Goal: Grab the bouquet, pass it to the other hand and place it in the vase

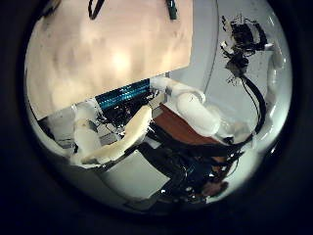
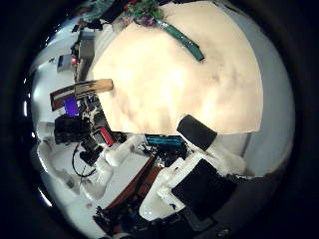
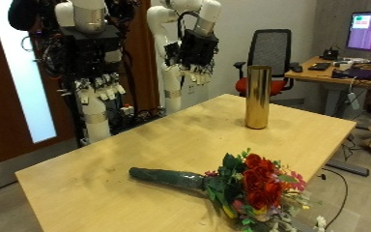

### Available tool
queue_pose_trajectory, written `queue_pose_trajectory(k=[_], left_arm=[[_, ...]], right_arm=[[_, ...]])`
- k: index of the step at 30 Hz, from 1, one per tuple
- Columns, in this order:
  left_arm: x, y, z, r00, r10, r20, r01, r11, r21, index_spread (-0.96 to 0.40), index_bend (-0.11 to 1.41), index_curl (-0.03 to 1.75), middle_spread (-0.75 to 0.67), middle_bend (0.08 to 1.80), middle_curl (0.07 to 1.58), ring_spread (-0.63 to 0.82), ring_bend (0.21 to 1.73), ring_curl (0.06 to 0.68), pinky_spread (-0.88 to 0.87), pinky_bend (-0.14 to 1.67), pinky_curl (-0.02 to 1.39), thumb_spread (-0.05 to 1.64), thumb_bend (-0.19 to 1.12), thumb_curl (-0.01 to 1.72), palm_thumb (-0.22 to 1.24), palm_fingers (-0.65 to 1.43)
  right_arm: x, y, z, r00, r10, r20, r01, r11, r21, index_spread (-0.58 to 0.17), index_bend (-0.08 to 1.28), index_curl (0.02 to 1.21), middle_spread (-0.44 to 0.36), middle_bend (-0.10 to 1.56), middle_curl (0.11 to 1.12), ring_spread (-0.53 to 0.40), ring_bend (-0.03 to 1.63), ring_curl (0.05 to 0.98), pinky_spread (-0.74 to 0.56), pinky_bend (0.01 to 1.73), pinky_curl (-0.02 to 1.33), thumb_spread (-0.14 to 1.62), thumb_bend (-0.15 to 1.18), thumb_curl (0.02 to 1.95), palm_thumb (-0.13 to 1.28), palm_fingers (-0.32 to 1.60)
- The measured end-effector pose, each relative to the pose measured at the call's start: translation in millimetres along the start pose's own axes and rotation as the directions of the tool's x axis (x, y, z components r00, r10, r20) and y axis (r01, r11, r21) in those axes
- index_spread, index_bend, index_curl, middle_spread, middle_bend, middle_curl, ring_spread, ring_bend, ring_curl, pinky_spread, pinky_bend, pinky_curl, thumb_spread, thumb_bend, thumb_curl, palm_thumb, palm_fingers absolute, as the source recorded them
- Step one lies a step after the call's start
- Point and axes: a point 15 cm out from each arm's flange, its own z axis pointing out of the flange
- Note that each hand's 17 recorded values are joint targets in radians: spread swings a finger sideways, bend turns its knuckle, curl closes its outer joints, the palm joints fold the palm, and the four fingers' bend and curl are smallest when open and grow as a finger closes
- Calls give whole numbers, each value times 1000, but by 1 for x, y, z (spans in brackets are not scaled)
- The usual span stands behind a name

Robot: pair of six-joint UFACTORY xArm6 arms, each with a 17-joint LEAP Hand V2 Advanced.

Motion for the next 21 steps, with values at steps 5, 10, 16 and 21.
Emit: queue_pose_trajectory(k=[5,10,16,21], left_arm=[[0,3,0,1000,-4,-6,4,1000,3,128,166,316,226,261,361,487,435,198,497,195,289,938,-31,306,432,186],[-1,1,1,1000,-3,-5,3,1000,2,129,165,313,227,263,360,489,433,197,500,195,291,940,-29,302,431,185],[-1,1,-1,1000,31,2,-31,999,15,129,166,312,227,264,360,491,430,197,503,195,293,941,-29,300,431,184],[-1,5,1,997,72,5,-72,997,20,129,166,312,227,264,360,491,429,198,503,194,294,941,-29,299,431,184]], right_arm=[[-8,-8,3,1000,-20,13,20,1000,-9,-359,162,269,1,243,335,84,423,203,343,331,271,1111,-21,336,597,314],[-11,-26,6,999,-28,27,29,1000,-10,-338,165,272,23,230,331,84,434,204,339,343,272,1115,-22,333,593,314],[-27,-41,-1,992,-13,122,9,999,32,-295,136,236,-2,266,342,-28,623,241,241,418,279,1128,-22,327,565,444],[-22,-59,4,977,92,192,-101,994,34,-237,173,244,23,322,356,-78,663,244,182,461,275,1127,-27,325,541,448]])
